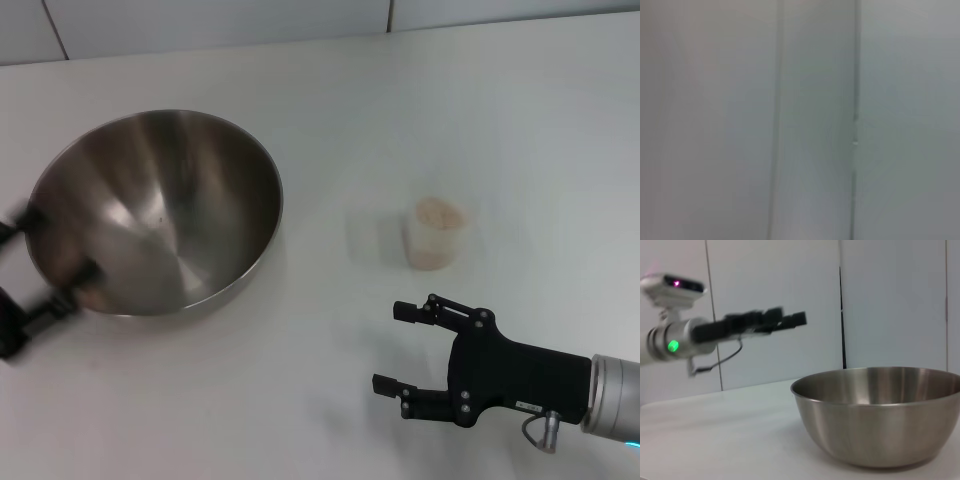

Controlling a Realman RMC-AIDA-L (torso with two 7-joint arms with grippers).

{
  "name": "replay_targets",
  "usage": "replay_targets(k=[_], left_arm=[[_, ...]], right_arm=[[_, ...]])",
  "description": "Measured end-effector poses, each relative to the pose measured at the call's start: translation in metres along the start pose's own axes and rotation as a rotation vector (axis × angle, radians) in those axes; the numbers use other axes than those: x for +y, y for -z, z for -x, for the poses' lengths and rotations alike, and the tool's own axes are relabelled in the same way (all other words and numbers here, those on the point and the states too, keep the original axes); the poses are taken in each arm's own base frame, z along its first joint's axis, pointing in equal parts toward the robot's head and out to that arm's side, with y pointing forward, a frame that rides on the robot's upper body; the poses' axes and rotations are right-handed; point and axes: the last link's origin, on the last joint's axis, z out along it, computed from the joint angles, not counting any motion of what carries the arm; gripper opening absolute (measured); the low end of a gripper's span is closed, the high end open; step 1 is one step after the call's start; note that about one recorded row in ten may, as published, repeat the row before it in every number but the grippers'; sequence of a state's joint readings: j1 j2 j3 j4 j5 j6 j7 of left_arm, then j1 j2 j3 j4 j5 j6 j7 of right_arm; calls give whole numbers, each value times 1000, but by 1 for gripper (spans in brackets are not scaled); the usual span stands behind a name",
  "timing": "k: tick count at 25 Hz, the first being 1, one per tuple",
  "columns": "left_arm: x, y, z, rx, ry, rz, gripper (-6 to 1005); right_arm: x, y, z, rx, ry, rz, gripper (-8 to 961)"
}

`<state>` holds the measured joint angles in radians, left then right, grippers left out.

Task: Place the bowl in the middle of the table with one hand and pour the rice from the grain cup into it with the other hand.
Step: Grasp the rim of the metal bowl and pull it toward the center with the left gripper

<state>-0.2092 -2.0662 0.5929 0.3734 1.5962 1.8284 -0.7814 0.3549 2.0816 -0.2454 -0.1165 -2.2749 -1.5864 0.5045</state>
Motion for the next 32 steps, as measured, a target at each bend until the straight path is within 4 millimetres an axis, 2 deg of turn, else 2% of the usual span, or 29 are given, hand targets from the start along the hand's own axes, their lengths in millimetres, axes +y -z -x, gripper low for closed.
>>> replay_targets(k=[2,3,5,8,12,13,15,23,32], left_arm=[[-29,3,-20,-38,73,-52,862],[-49,3,-35,-85,123,-101,862],[-63,1,-43,-135,152,-138,862],[-85,-9,-60,-305,157,-195,862],[-95,-27,-68,-493,148,-214,863],[-95,-27,-68,-493,148,-214,863],[-99,-39,-66,-610,157,-222,863],[-108,-56,-60,-737,169,-255,864],[-107,-75,-49,-860,129,-245,861]], right_arm=[[0,0,0,0,0,0,832],[0,0,0,0,-2,0,832],[0,1,0,-2,-2,1,831],[0,1,0,-1,-2,0,831],[0,0,0,-2,-3,1,831],[0,0,1,-3,-2,2,831],[0,0,1,-5,-2,4,832],[-1,-1,2,-8,-1,4,832],[-1,-1,2,-9,3,3,832]])
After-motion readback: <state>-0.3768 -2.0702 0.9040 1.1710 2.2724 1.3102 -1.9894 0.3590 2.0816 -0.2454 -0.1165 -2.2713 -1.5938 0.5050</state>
